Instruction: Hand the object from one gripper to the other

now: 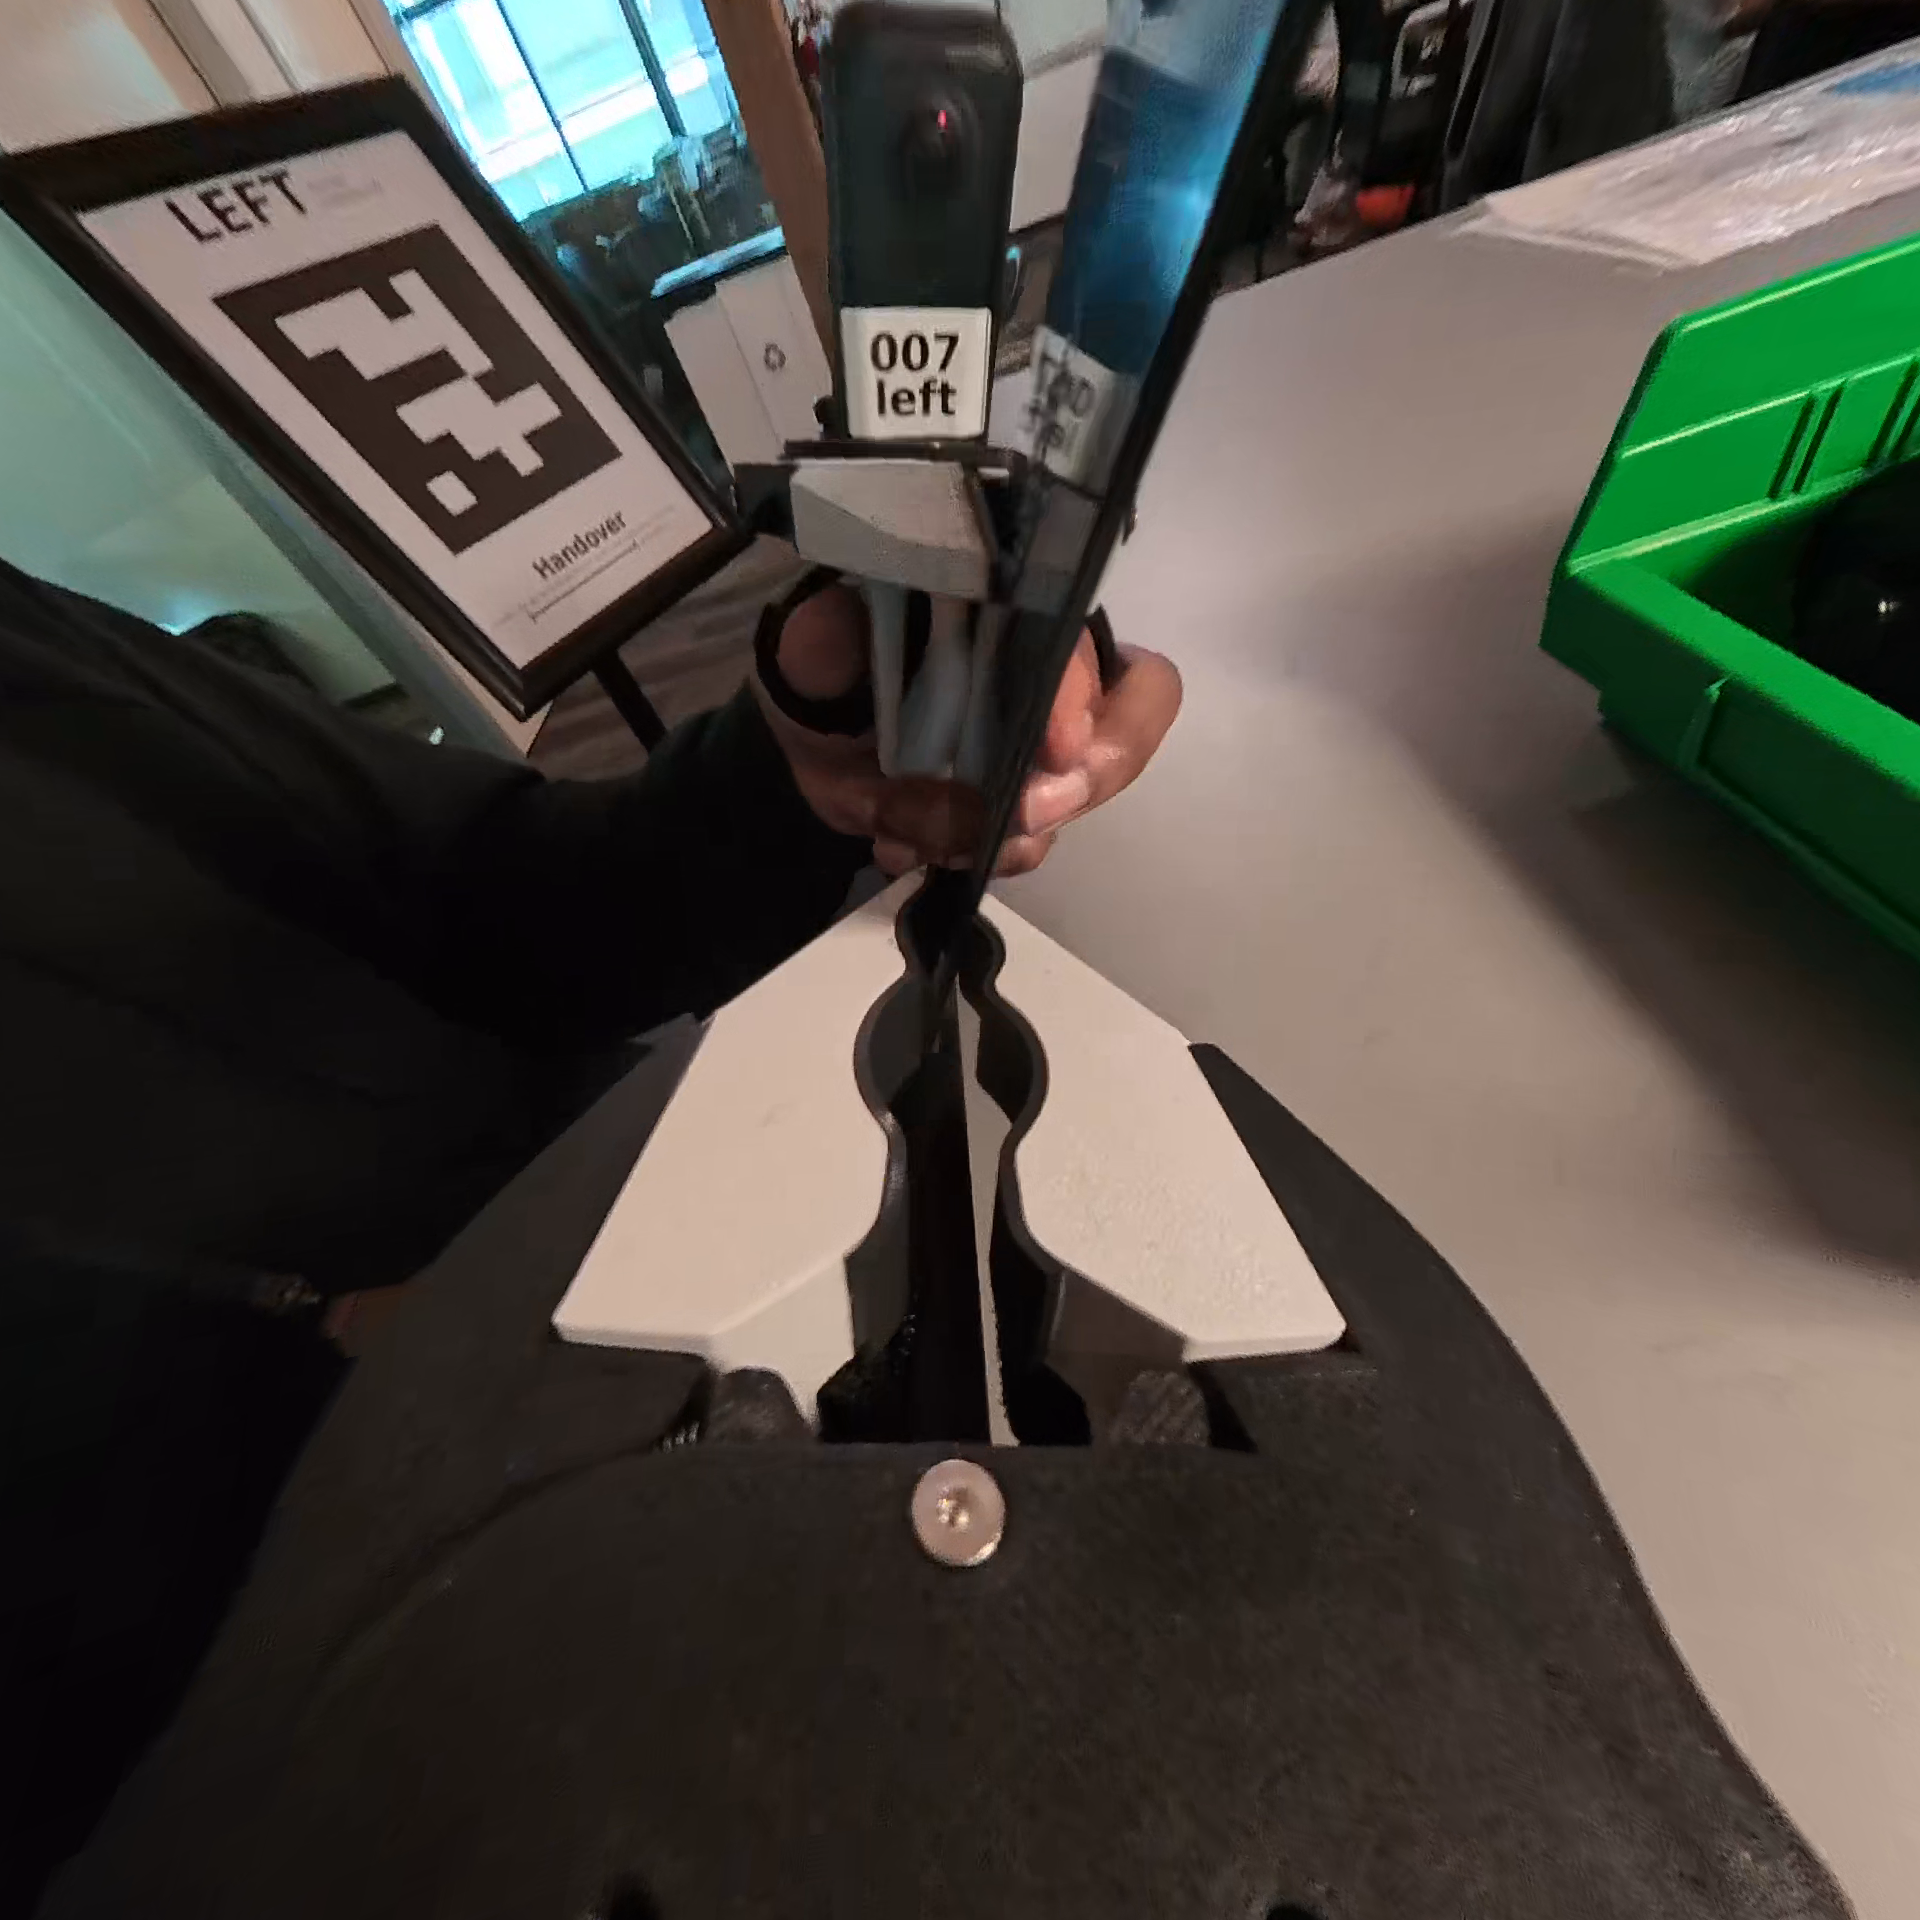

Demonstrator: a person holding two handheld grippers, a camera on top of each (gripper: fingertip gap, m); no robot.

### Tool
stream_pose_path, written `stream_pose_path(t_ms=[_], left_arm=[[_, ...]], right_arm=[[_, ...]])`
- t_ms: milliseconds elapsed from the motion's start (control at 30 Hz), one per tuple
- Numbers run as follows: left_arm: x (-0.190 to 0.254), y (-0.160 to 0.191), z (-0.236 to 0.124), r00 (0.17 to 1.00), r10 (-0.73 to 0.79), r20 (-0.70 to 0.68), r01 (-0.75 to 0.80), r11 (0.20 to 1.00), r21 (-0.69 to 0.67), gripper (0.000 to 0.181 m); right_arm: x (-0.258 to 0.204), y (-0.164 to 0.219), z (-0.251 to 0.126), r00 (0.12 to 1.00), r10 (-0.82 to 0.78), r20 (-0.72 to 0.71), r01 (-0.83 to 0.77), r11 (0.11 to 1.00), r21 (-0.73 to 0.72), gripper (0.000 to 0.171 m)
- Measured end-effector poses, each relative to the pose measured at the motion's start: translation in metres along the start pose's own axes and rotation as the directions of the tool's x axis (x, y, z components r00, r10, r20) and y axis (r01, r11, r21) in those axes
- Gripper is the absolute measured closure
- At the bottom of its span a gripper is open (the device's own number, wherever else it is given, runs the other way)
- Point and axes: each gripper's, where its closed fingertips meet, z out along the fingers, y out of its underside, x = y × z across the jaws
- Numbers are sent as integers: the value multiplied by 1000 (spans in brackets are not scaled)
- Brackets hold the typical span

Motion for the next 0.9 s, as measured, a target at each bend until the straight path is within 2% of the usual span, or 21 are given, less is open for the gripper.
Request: stream_pose_path(t_ms=[100, 233, 300, 333, 367, 400, 500, 600, 700, 800, 900], left_arm=[[4, -4, 3, 1000, -2, -17, 2, 999, 32, 179], [-9, -23, -3, 995, -91, 29, 84, 978, 193, 179], [-13, -33, -8, 991, -134, 18, 123, 948, 293, 179], [-13, -37, -10, 989, -147, 7, 136, 932, 336, 179], [-12, -39, -10, 988, -152, -4, 144, 922, 360, 179], [-11, -38, -9, 988, -152, -11, 146, 921, 362, 179], [-7, -33, -5, 990, -136, -22, 136, 940, 313, 178], [-3, -28, -3, 997, -80, -1, 79, 972, 221, 168], [-1, -16, 1, 999, -26, 29, 23, 993, 117, 175], [1, -23, 1, 999, -25, 29, 20, 985, 171, 179], [-10, -39, -9, 994, -89, 67, 63, 945, 319, 179]], right_arm=[[7, -7, -3, 1000, 10, -30, -8, 999, 52, 166], [12, -24, -7, 998, 49, -37, -41, 984, 176, 153], [11, -20, 0, 998, 55, -27, -50, 986, 159, 147], [9, -17, 4, 999, 50, -20, -47, 989, 142, 147], [8, -16, 7, 999, 42, -13, -40, 990, 136, 156], [6, -16, 8, 999, 32, -5, -31, 990, 136, 167], [3, -12, 7, 999, 27, 18, -29, 993, 110, 169], [-2, -3, 5, 999, 15, 45, -17, 999, 51, 169], [-3, 2, 4, 999, 9, 45, -10, 1000, 15, 169], [4, -6, 2, 999, 35, 12, -36, 997, 68, 165], [9, -19, -4, 998, 66, -1, -65, 985, 158, 154]])
